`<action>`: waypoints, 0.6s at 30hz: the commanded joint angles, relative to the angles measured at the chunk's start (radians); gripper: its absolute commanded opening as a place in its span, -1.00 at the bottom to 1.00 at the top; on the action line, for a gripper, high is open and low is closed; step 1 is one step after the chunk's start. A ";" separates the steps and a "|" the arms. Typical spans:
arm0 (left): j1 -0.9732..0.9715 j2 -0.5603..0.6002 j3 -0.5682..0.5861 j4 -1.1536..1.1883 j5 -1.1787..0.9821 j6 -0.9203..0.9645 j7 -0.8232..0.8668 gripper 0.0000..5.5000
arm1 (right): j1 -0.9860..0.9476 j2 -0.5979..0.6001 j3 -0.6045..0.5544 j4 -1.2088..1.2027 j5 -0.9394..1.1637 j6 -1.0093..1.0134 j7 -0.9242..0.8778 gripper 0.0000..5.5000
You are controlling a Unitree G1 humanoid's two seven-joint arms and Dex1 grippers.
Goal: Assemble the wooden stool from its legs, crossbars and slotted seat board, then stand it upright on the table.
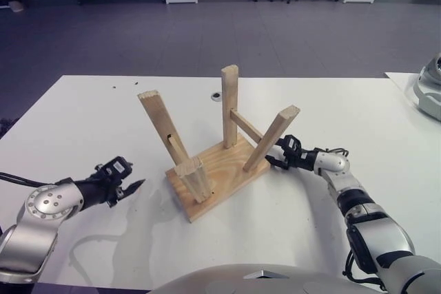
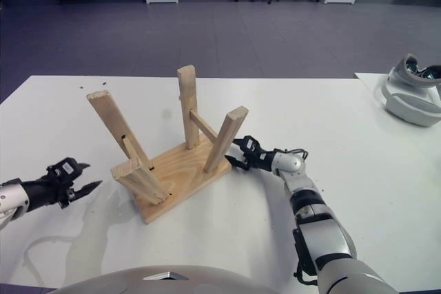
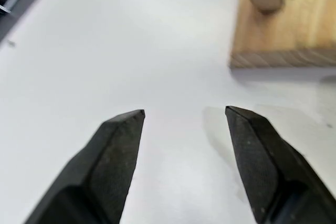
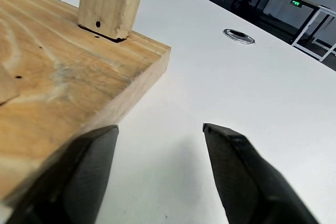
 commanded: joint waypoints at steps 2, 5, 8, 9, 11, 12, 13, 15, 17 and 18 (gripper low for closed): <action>-0.092 -0.232 -0.311 0.167 0.108 -0.016 0.102 0.03 | 0.063 -0.029 0.032 -0.017 -0.072 0.058 -0.045 0.10; -0.240 -0.423 -0.320 0.221 0.062 -0.056 0.199 0.03 | 0.106 -0.057 0.032 -0.115 -0.045 0.088 -0.018 0.10; -0.328 -0.549 -0.307 0.328 0.039 -0.103 0.254 0.03 | 0.201 -0.096 0.040 -0.272 -0.026 0.128 -0.008 0.10; -0.318 -0.554 -0.304 0.332 0.041 -0.113 0.257 0.03 | 0.232 -0.109 0.035 -0.334 -0.016 0.157 -0.019 0.10; -0.281 -0.522 -0.270 0.340 0.053 -0.139 0.258 0.03 | 0.314 -0.151 0.027 -0.484 -0.033 0.255 -0.074 0.10; -0.262 -0.501 -0.240 0.350 0.054 -0.154 0.258 0.03 | 0.365 -0.174 0.023 -0.570 -0.044 0.303 -0.101 0.10; -0.239 -0.477 -0.210 0.357 0.056 -0.166 0.256 0.03 | 0.413 -0.191 0.010 -0.647 -0.059 0.347 -0.144 0.10; -0.179 -0.434 -0.164 0.346 0.054 -0.185 0.246 0.03 | 0.477 -0.196 -0.045 -0.746 -0.088 0.421 -0.270 0.10; -0.112 -0.399 -0.148 0.299 0.058 -0.187 0.230 0.03 | 0.534 -0.187 -0.095 -0.808 -0.081 0.487 -0.357 0.10; -0.083 -0.387 -0.151 0.269 0.061 -0.182 0.222 0.03 | 0.558 -0.190 -0.104 -0.826 -0.088 0.506 -0.382 0.10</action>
